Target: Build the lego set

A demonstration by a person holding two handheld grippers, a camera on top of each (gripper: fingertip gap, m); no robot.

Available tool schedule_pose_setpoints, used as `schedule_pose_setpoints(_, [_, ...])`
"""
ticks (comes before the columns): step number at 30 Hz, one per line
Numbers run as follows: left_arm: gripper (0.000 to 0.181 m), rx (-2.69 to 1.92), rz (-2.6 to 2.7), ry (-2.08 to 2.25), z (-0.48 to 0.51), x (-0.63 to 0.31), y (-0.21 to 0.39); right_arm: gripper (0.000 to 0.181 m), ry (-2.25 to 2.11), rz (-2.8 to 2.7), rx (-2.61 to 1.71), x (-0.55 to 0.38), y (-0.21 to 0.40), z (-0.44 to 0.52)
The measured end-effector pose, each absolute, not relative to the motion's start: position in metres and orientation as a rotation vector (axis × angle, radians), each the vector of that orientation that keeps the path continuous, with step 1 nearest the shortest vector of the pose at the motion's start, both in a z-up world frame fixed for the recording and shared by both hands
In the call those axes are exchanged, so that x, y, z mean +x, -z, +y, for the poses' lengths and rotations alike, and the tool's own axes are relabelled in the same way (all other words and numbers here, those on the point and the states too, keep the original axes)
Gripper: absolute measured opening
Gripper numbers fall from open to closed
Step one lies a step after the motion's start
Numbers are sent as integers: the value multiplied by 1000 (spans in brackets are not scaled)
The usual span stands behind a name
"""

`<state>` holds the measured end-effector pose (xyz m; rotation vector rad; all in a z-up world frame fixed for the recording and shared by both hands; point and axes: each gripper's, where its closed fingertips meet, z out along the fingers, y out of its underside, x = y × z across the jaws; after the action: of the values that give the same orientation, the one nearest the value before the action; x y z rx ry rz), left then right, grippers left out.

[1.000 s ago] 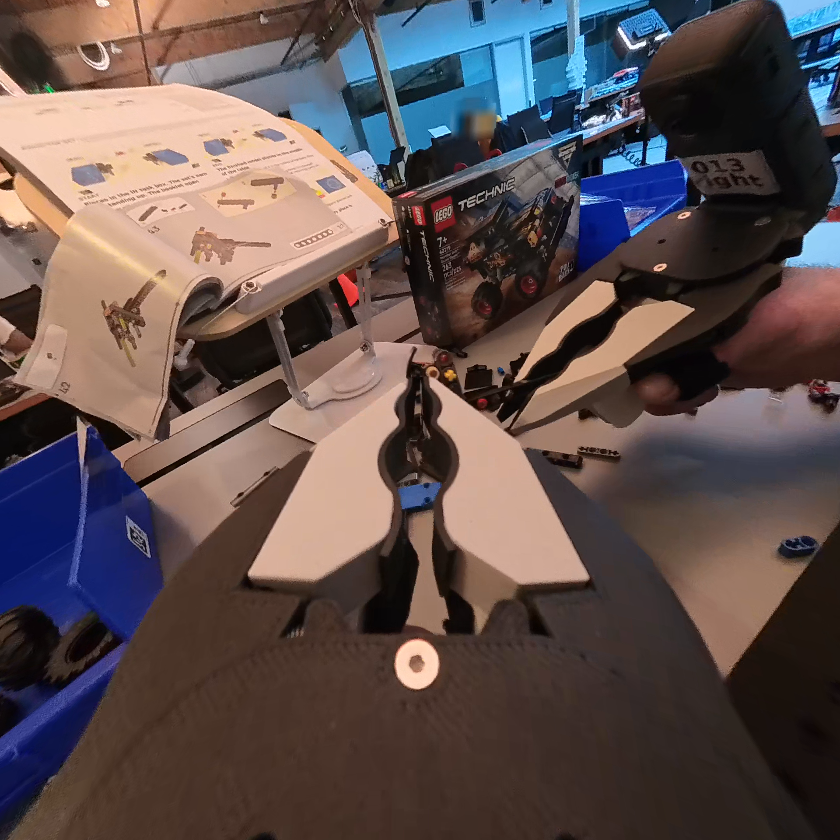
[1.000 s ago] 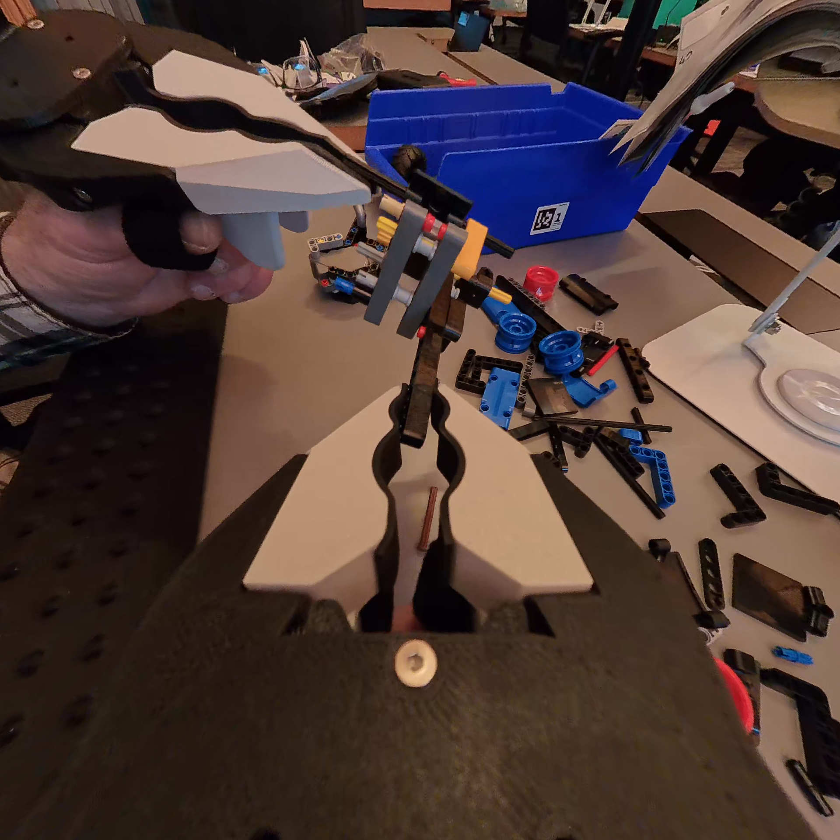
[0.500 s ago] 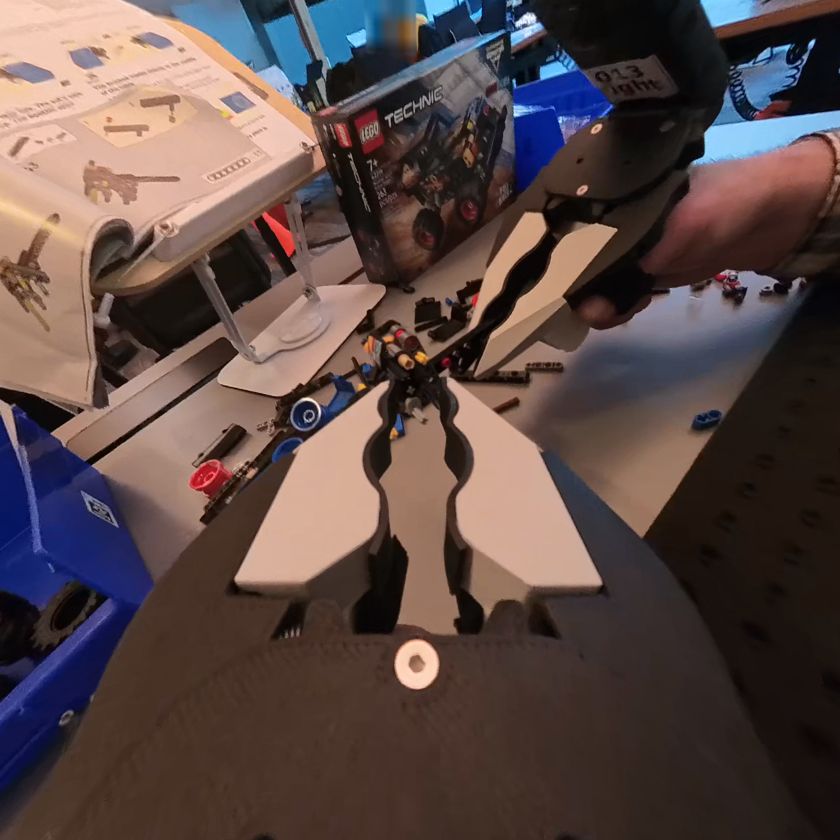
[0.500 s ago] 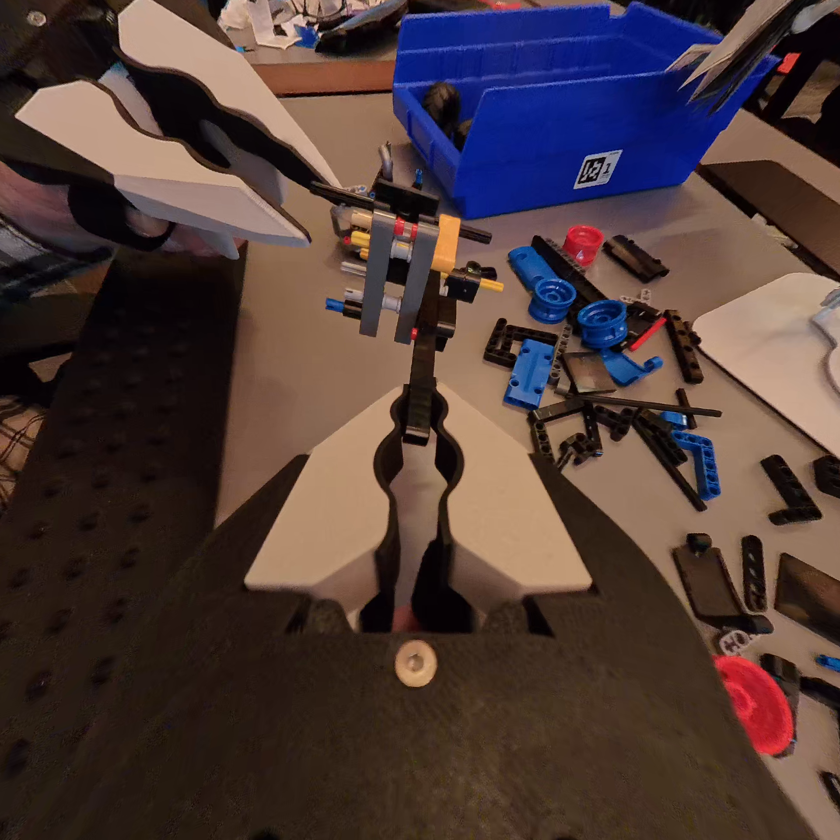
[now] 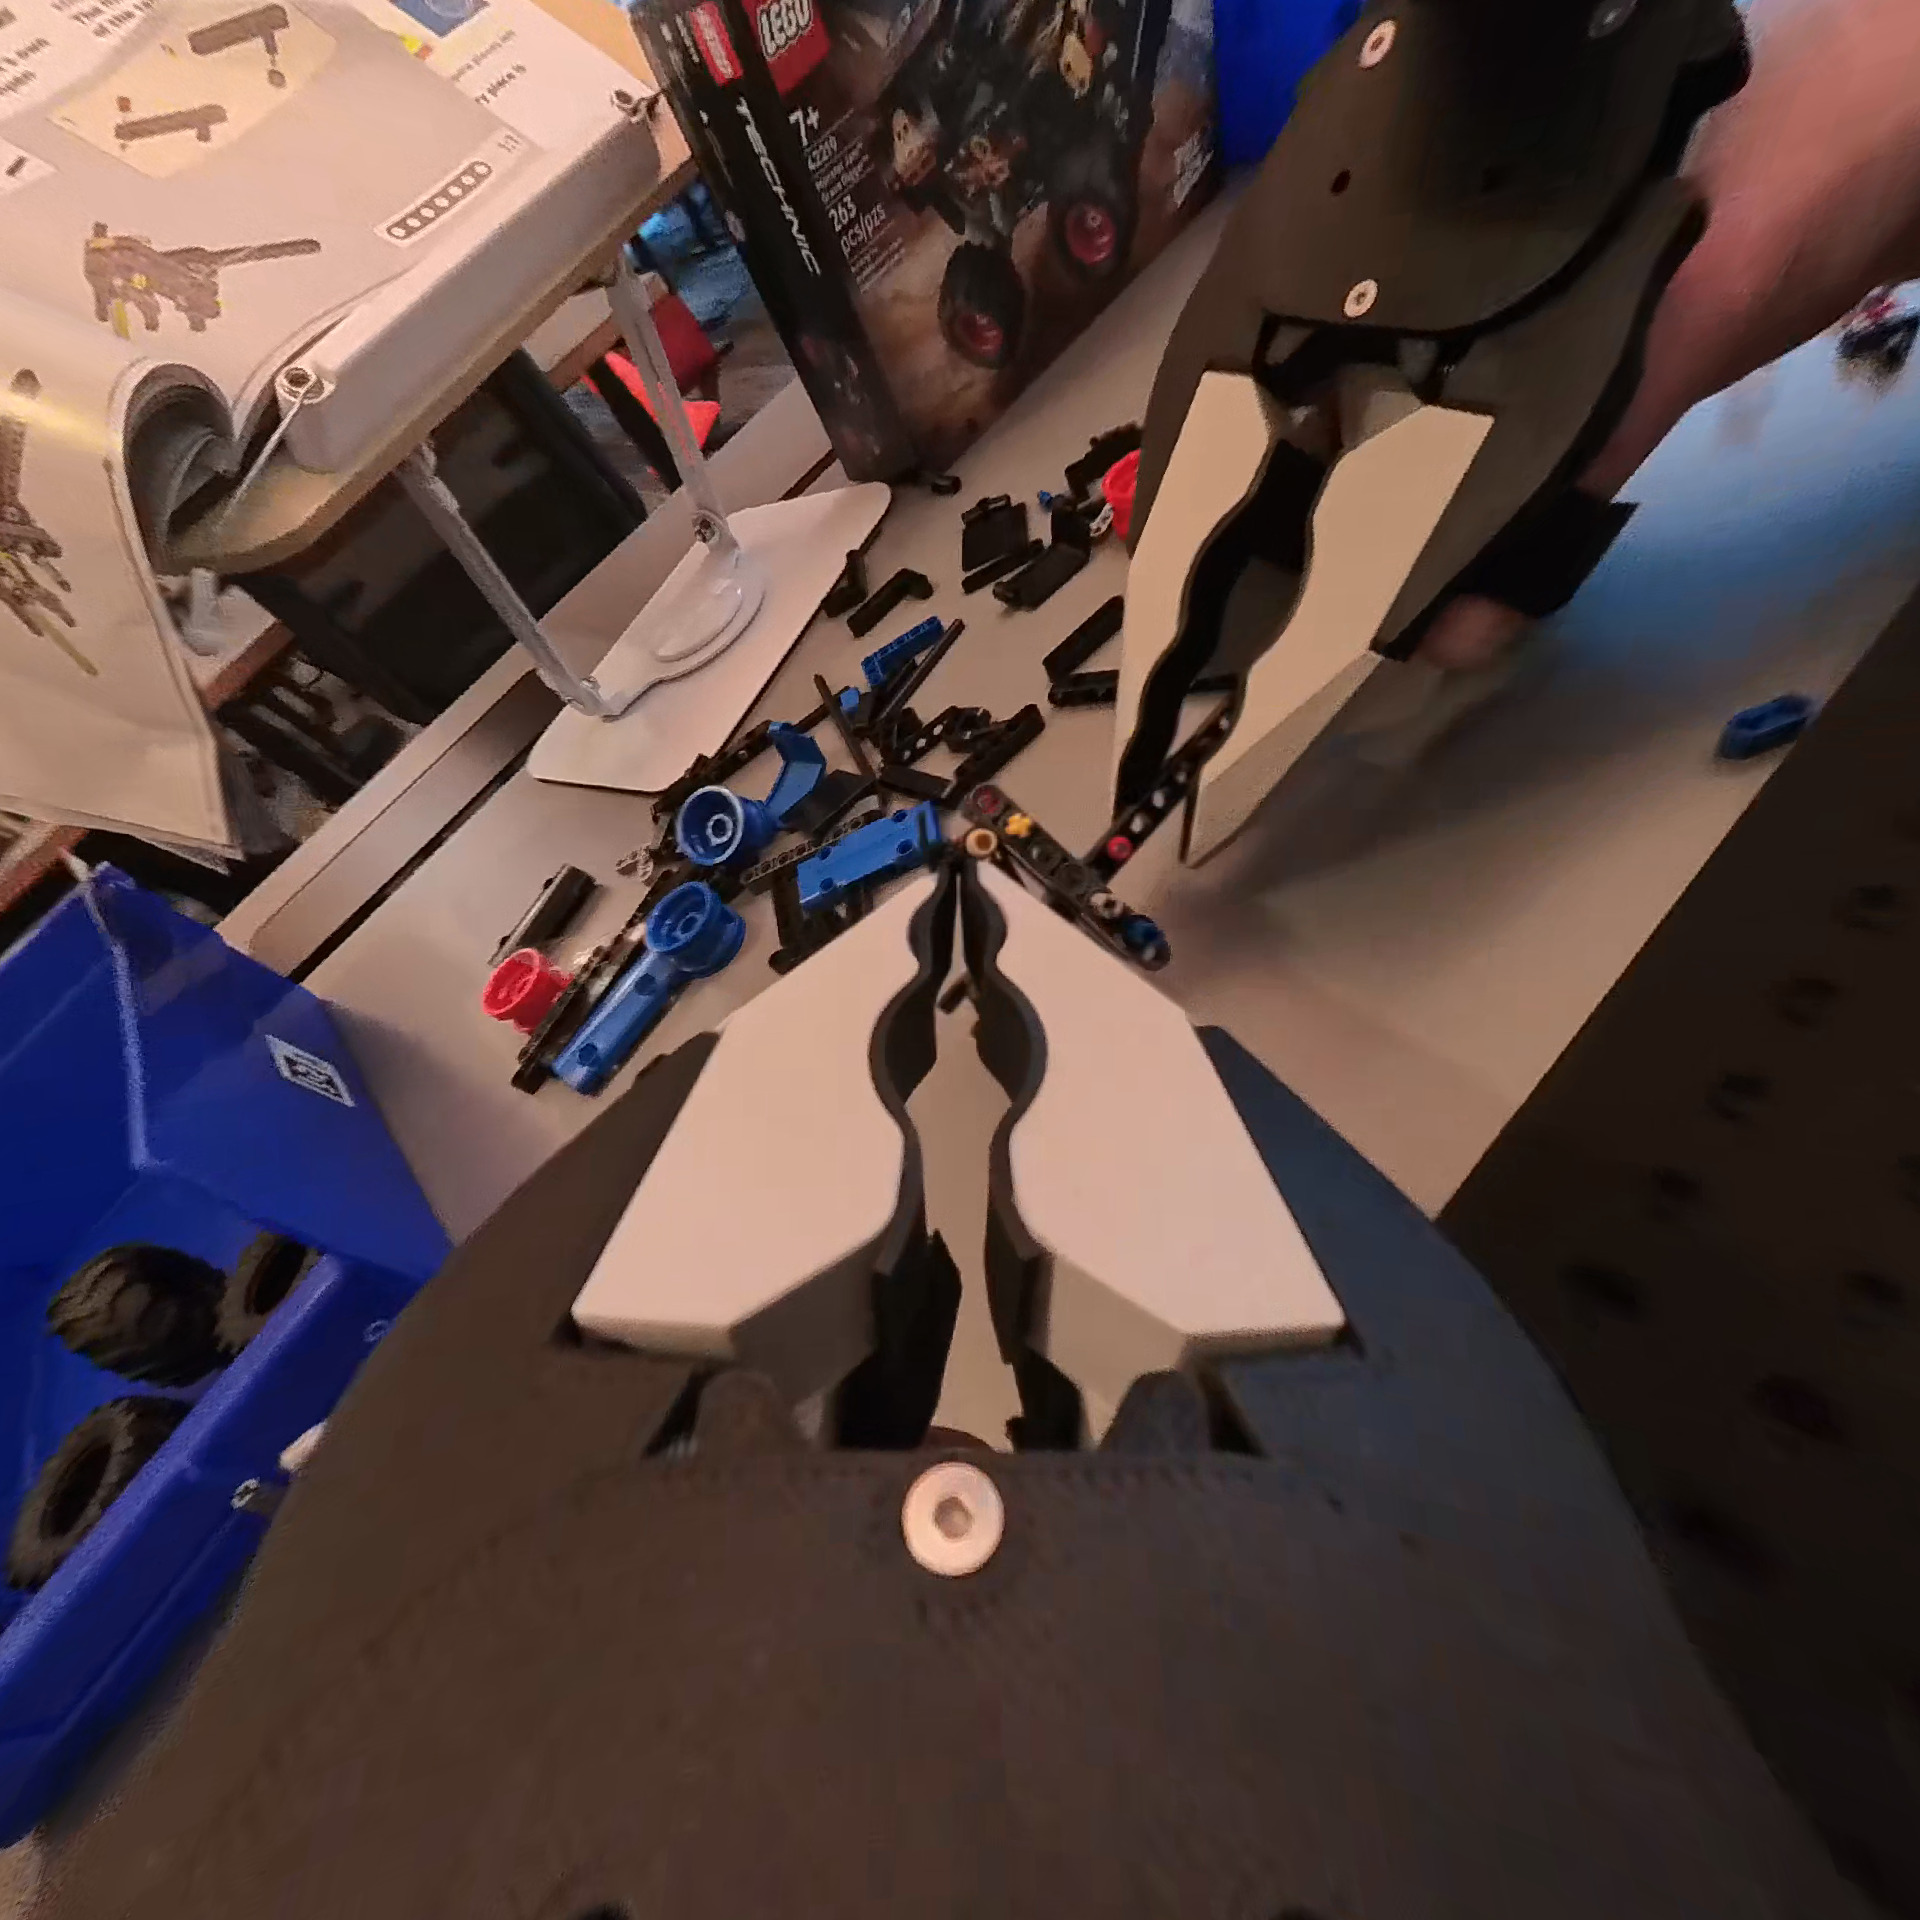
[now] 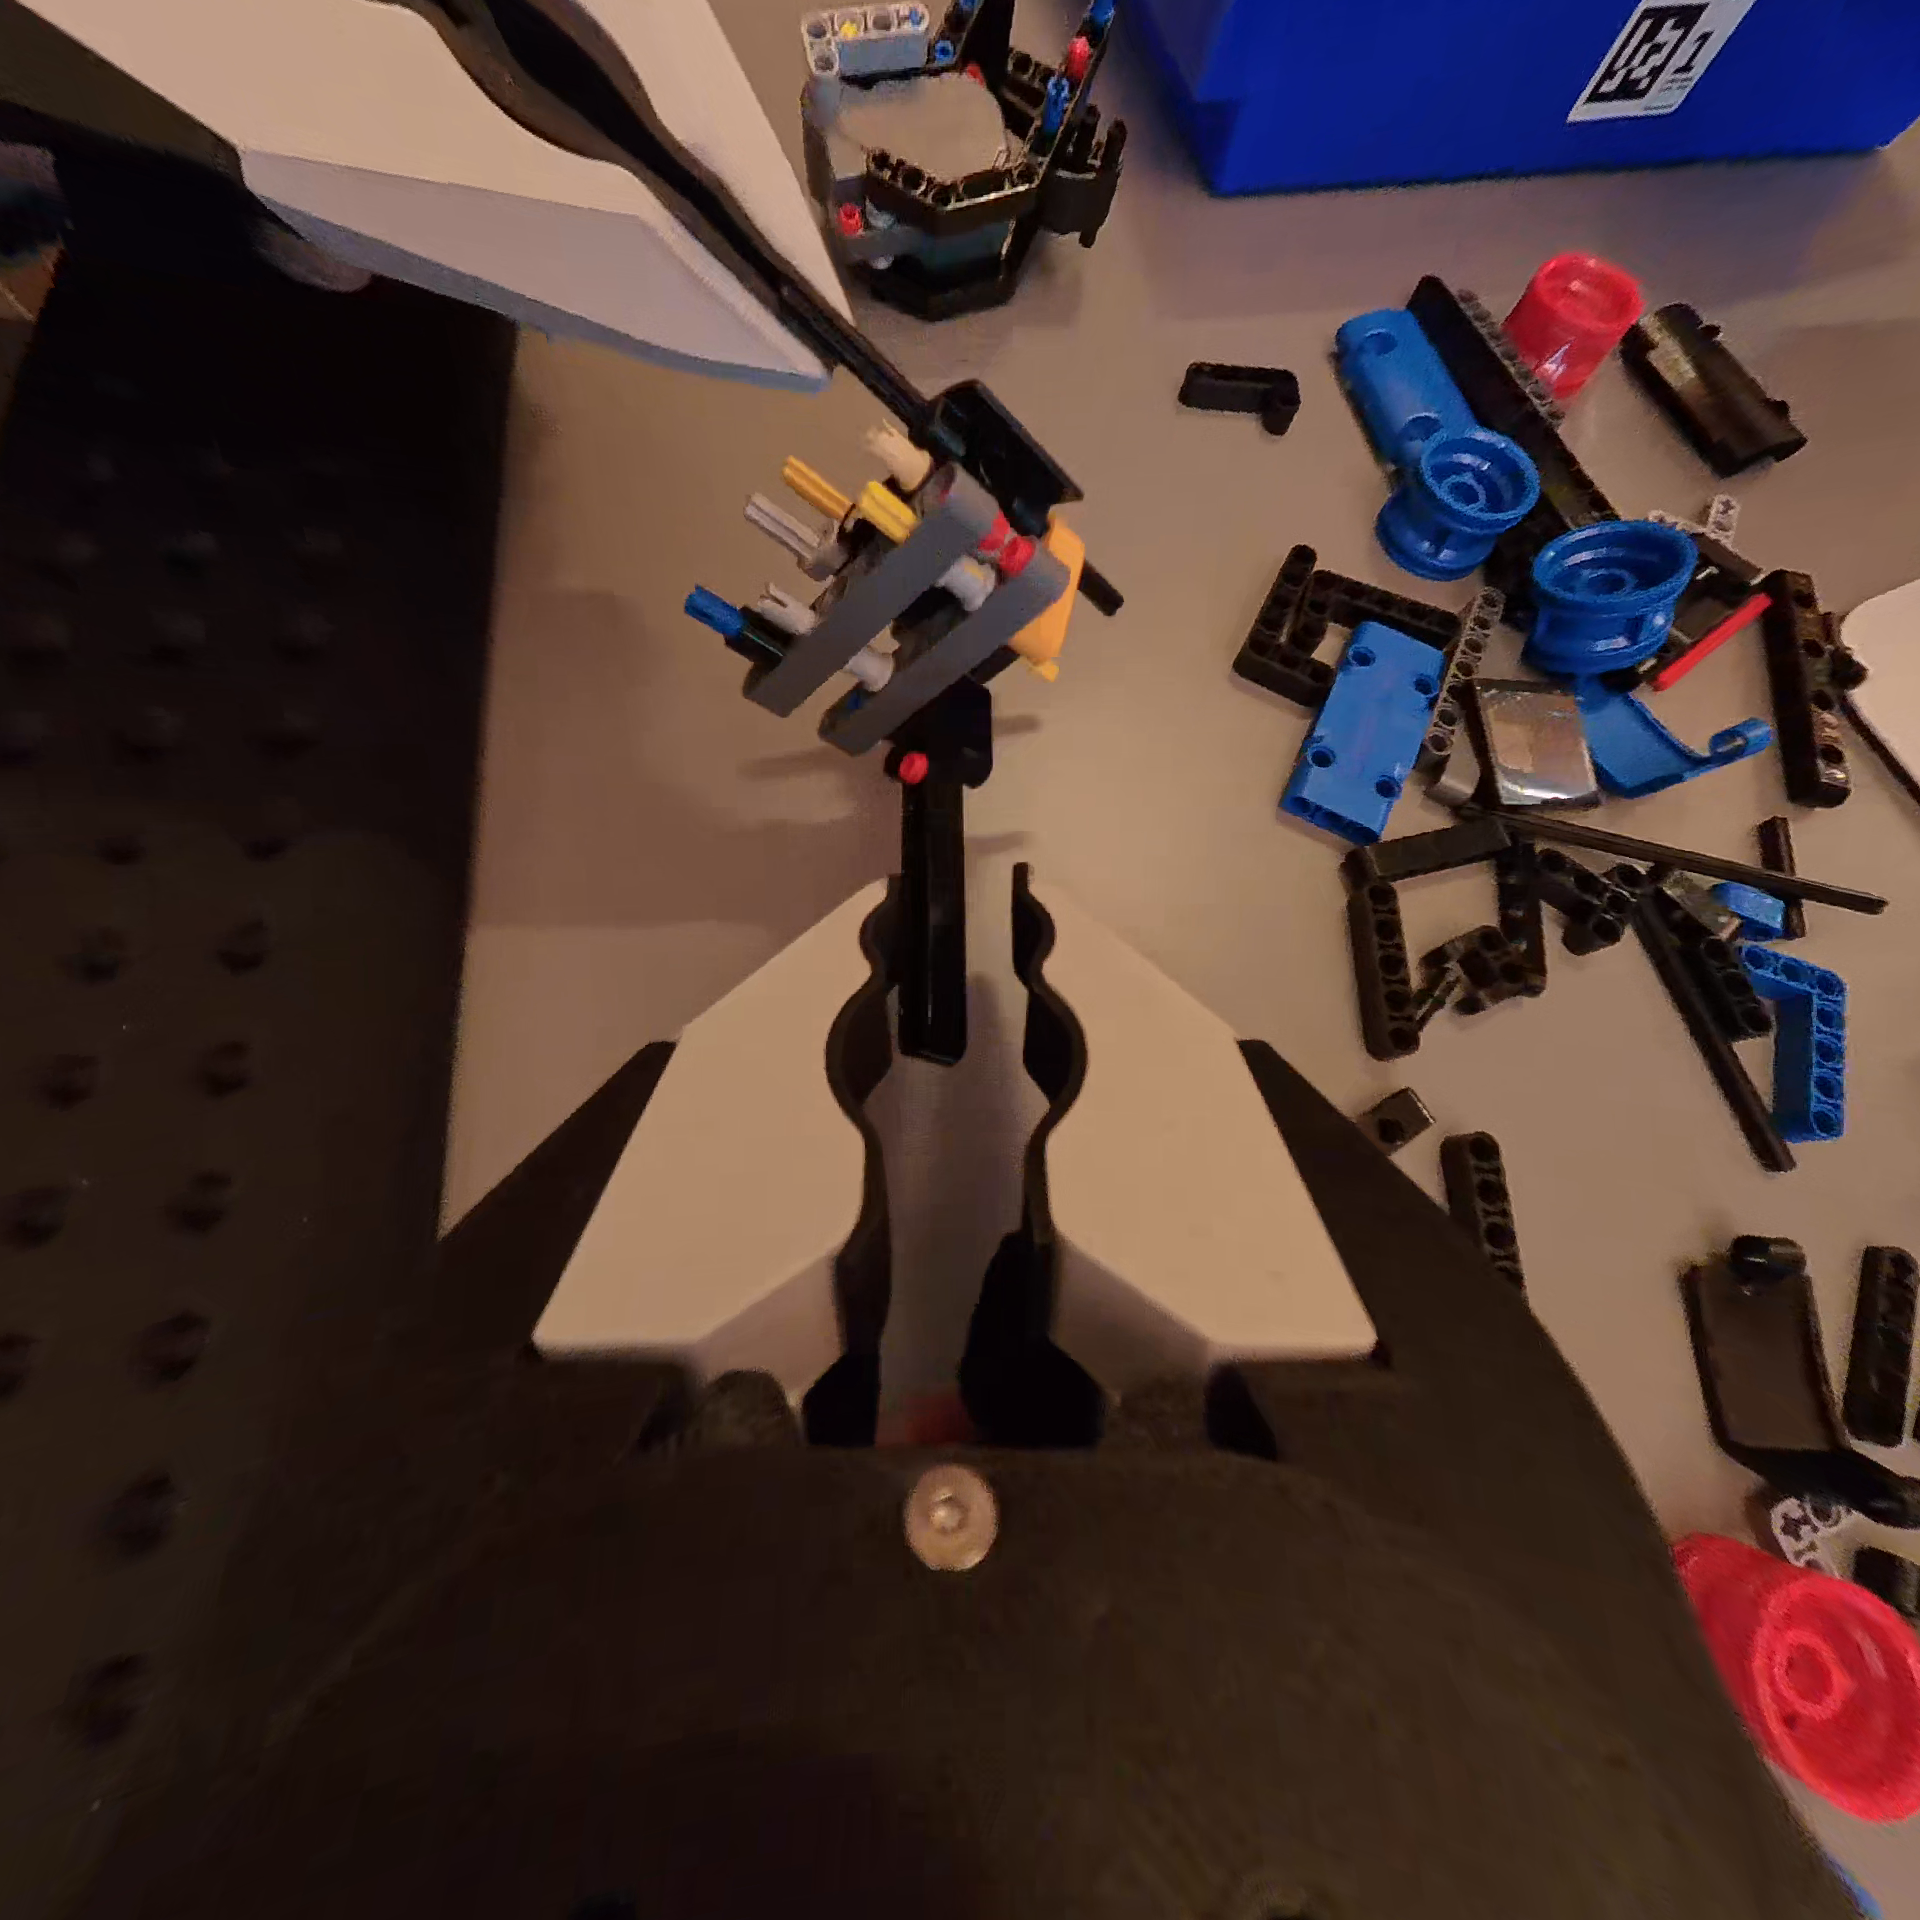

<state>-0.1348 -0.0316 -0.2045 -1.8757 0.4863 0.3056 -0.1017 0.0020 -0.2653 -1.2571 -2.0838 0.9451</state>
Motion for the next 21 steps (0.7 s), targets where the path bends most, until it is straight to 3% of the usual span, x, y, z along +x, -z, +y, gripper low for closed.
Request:
schedule_pose_setpoints(2, [0,-1881,489,-315,-31,-135,207,7,-929,-2100,-1238,-100,267,1])
schedule_pose_setpoints(7, [0,-1901,503,-282,-32,-133,213,7,-892,-2120,-1224,-97,269,5])
schedule_pose_setpoints(19, [0,-1877,750,-312,-35,-106,220,61,-799,-2429,-1166,-47,286,9])
schedule_pose_setpoints(21, [0,-1869,781,-274,-37,-99,221,62,-762,-2421,-1173,-43,281,16])
